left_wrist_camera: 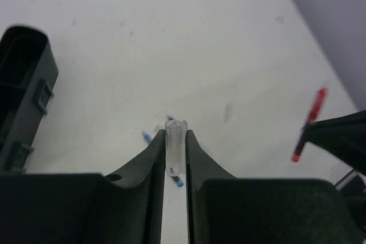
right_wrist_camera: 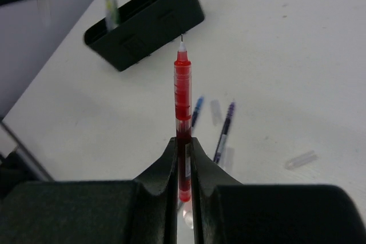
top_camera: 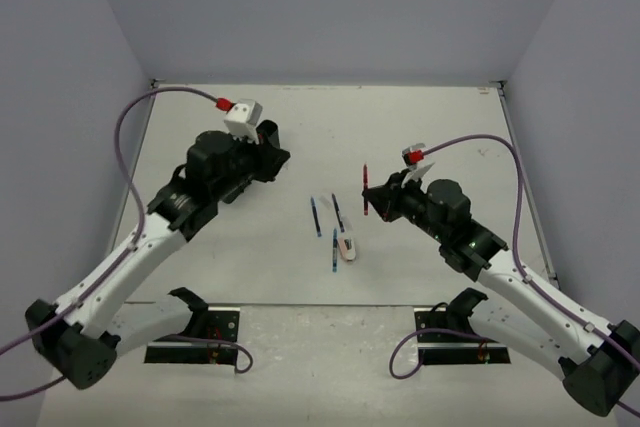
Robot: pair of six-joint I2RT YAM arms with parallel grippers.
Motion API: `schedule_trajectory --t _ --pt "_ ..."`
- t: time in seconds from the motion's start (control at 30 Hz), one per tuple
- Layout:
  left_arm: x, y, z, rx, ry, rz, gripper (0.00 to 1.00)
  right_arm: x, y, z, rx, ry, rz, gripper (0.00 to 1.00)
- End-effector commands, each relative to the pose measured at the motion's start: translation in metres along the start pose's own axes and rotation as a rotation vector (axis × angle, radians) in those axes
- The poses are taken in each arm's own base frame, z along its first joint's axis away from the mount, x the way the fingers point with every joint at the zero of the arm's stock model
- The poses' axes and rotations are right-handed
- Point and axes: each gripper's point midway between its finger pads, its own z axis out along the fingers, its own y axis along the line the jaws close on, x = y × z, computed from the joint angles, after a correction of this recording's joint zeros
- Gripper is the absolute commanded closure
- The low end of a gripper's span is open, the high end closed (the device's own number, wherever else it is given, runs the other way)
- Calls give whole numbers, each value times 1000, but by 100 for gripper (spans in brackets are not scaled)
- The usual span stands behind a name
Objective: Sort the stationery into containers
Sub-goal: Pick up the pen cap from the center of the board, then close the pen cap on the pen.
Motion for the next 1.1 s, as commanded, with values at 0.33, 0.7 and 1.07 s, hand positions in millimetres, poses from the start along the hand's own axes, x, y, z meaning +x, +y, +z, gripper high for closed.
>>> schedule_trajectory --t 0.33,0.7,1.07 --pt "-8 -9 -130 173 -380 55 100 -18 115 -33 -578 -23 25 100" --pt "-31 -29 -135 264 -419 -121 100 30 179 -9 -567 105 86 100" --pt "-52 -69 -143 463 -408 -242 100 21 227 -11 -589 108 61 100"
